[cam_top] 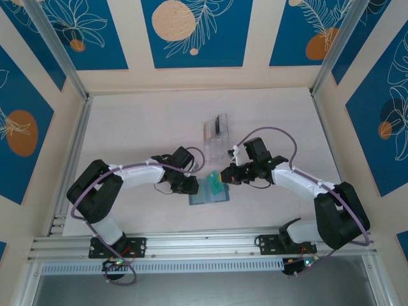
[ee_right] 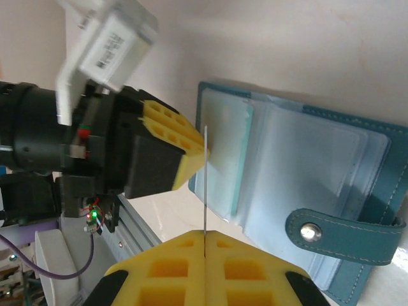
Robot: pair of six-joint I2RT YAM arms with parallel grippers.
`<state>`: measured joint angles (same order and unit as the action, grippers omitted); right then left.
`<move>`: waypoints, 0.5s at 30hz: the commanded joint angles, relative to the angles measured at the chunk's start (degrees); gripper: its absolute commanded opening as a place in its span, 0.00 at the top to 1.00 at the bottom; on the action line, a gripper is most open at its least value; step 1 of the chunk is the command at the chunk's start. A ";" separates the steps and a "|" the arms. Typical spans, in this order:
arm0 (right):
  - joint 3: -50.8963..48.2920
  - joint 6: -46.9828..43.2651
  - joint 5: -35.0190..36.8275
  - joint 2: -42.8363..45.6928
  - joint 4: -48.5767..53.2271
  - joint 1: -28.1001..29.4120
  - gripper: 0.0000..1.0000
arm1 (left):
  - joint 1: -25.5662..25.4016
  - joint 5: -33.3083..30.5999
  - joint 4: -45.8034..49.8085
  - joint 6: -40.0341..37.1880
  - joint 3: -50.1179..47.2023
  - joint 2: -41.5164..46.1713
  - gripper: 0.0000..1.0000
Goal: Put the credit cards into the card holder
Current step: Insert the credit card into the card slot.
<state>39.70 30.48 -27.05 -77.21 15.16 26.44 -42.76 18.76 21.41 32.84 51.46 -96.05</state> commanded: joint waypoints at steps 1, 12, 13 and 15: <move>-1.65 1.18 -3.23 -1.88 -3.83 0.70 1.00 | 0.22 -2.90 2.95 0.67 -2.32 -0.34 0.82; -2.70 1.48 -3.98 -8.78 -7.77 1.78 1.00 | 0.29 -2.42 2.45 0.75 -2.60 -0.32 0.82; -2.72 1.46 -3.76 -8.90 -7.69 1.78 1.00 | 0.31 -2.33 2.41 0.74 -2.60 -0.36 0.82; -2.80 1.26 -3.37 -9.01 -7.53 1.78 1.00 | 0.36 -2.26 2.29 0.76 -2.68 -0.35 0.82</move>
<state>37.56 31.79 -29.39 -85.73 8.12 27.81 -42.76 18.76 20.51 33.04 50.87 -95.74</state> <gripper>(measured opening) 0.050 0.179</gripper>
